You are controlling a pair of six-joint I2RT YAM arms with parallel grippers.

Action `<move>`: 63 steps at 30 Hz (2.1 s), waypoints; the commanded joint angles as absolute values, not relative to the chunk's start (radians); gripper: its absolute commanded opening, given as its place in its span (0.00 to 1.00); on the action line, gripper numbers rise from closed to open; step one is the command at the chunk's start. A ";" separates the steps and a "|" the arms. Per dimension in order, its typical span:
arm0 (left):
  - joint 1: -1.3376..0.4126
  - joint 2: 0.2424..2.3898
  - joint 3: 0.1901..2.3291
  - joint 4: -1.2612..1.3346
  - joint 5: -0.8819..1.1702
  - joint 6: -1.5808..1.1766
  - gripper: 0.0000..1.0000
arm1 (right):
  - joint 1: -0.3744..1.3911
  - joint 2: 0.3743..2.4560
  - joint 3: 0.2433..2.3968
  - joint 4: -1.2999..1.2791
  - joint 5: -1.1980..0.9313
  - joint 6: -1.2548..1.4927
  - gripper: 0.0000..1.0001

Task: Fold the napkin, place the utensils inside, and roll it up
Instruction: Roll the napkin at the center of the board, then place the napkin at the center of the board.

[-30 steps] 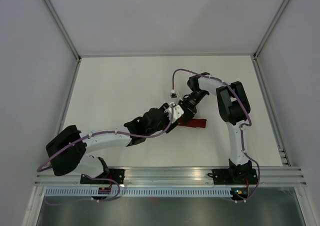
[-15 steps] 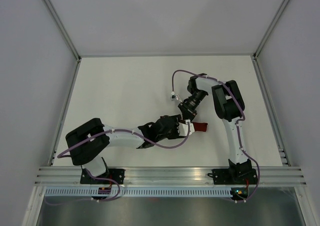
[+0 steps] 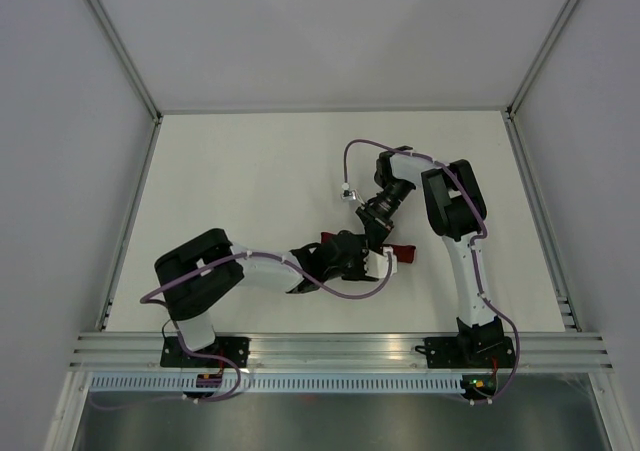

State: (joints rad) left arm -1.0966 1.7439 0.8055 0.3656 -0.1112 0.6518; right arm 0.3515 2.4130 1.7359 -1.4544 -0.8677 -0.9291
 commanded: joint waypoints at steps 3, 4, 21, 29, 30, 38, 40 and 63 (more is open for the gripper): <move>-1.088 1.811 0.879 0.365 -0.063 0.690 0.69 | 0.353 2.502 1.738 -1.328 -0.672 -1.015 0.27; -1.078 1.822 0.890 0.351 -0.058 0.684 0.68 | 0.353 2.503 1.741 -1.333 -0.672 -1.015 0.27; -1.029 1.936 1.089 -0.080 0.080 0.542 0.16 | 0.338 2.408 1.741 -1.257 -0.699 -0.970 0.57; -1.002 1.979 1.121 -0.129 0.068 0.451 0.14 | 0.269 2.284 1.758 -1.163 -0.703 -0.841 0.65; -0.997 1.996 1.127 -0.138 0.057 0.428 0.14 | 0.259 2.273 1.759 -1.125 -0.698 -0.792 0.65; -0.973 2.059 1.206 -0.193 0.003 0.266 0.15 | 0.092 2.158 1.733 -0.902 -0.700 -0.519 0.64; -0.973 2.077 1.229 -0.219 -0.032 0.212 0.15 | 0.055 2.137 1.733 -0.900 -0.686 -0.479 0.64; -0.974 2.279 1.545 -0.402 -0.097 -0.311 0.22 | 0.018 1.979 1.514 -0.854 -0.495 -0.241 0.63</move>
State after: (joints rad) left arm -0.9756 2.1693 1.5650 -0.2668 -0.1425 -0.1810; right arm 0.0196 2.0277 1.5200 -0.8425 -0.5255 -0.3046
